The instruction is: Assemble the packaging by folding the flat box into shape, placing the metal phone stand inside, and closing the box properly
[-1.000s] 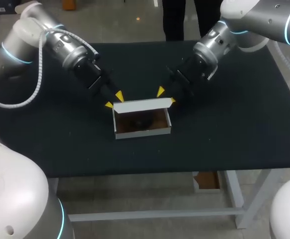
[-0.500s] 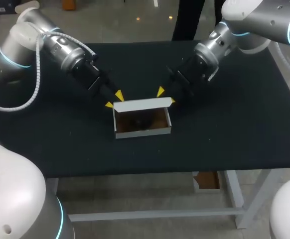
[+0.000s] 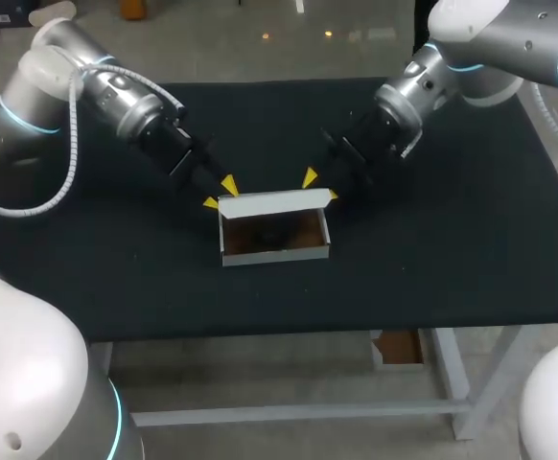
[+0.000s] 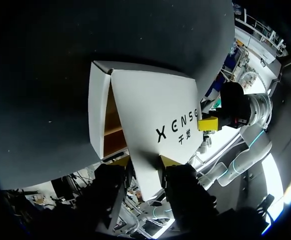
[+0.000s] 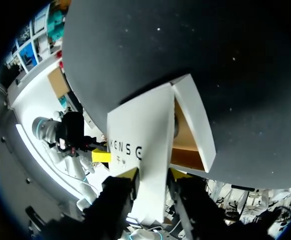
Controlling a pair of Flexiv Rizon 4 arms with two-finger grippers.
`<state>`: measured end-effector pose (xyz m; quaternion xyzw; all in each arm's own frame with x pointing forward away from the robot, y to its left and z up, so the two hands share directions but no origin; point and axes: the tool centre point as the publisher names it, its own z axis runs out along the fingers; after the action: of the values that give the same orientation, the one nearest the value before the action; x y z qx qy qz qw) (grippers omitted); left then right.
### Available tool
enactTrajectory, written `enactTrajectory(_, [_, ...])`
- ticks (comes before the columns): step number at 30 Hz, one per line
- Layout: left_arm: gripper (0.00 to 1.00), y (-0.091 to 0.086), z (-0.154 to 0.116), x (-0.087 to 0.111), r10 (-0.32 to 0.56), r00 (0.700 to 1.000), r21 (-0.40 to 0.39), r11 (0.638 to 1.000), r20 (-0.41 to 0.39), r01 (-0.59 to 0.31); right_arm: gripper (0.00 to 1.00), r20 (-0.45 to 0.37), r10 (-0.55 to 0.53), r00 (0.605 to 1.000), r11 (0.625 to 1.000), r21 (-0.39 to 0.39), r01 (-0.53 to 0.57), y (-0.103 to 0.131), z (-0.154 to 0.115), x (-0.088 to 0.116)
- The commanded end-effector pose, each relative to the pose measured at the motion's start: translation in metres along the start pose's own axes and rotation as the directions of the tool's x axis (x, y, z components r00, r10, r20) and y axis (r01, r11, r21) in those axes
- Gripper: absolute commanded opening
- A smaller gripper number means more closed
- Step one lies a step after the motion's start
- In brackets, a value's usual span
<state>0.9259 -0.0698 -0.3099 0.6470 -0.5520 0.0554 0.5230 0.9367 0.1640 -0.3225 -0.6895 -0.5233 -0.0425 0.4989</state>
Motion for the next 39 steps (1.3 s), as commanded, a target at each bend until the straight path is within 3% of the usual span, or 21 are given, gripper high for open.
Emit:
enactTrajectory(1, [0.35, 0.000, 0.008, 0.002, 0.002, 1.000, 0.003, 1.000, 0.001, -0.002, 0.40, 0.000, -0.002, 1.000, 1.000, -0.001, 0.002, -0.001, 0.006, 0.002])
enactTrajectory(39, [0.39, 0.005, 0.017, -0.017, 0.018, 0.998, 0.049, 0.999, 0.061, -0.021, 0.40, 0.050, -0.011, 0.999, 1.000, 0.006, 0.011, 0.006, 0.017, -0.019])
